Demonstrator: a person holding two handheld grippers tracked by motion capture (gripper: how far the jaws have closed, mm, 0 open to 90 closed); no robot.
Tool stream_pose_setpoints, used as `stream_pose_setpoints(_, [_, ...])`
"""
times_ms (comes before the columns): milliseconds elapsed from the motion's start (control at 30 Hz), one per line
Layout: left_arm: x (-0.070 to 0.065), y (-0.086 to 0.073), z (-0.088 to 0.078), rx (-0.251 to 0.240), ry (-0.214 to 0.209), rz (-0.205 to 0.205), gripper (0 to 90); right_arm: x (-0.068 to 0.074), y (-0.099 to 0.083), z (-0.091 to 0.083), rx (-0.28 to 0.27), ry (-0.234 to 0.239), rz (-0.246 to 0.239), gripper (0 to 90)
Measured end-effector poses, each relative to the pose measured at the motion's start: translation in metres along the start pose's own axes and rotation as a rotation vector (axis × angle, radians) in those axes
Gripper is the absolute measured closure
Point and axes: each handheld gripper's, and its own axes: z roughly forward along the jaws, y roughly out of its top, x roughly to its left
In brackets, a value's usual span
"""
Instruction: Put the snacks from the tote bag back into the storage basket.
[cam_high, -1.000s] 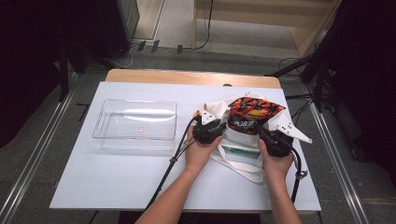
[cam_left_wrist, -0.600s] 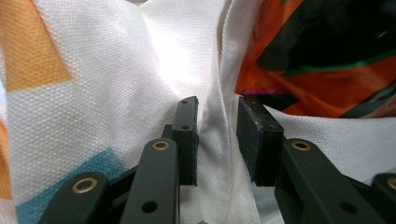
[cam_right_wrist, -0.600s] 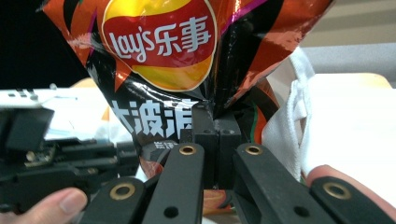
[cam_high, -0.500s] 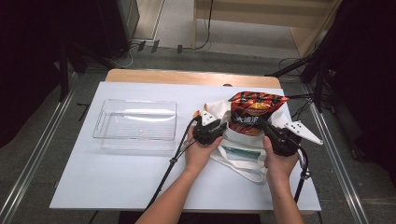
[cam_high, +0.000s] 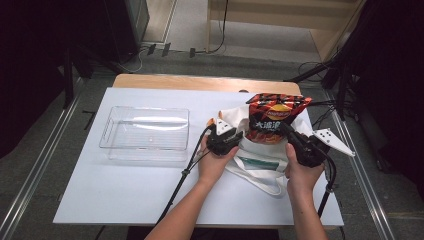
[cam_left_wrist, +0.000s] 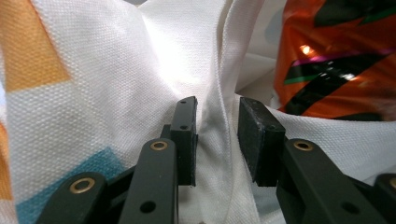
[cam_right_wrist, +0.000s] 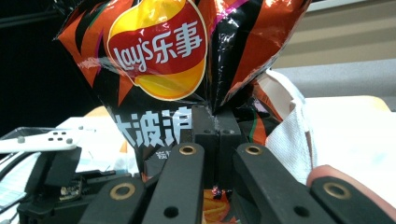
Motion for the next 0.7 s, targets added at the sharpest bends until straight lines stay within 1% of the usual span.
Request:
stream_pose_setpoints(267, [0.000, 0.000, 0.000, 0.002, 0.002, 0.004, 68.8, 0.000, 0.007, -0.007, -0.031, 0.011, 0.019, 90.0])
stream_pose_setpoints(367, [0.000, 0.000, 0.000, 0.005, 0.004, 0.007, 68.8, 0.001, 0.010, -0.010, -0.053, 0.023, 0.022, 90.0])
stream_pose_setpoints(433, [-0.001, 0.000, 0.000, 0.004, 0.007, 0.017, 68.4, 0.002, 0.013, -0.013, -0.072, 0.034, 0.030, 90.0])
stream_pose_setpoints(567, [-0.001, 0.000, 0.000, 0.006, 0.007, 0.011, 68.3, 0.007, 0.016, -0.016, -0.077, 0.057, 0.018, 90.0])
stream_pose_setpoints(700, [-0.001, 0.000, 0.000, 0.001, 0.008, 0.013, 67.9, 0.011, 0.014, -0.015, -0.071, 0.058, -0.001, 90.0])
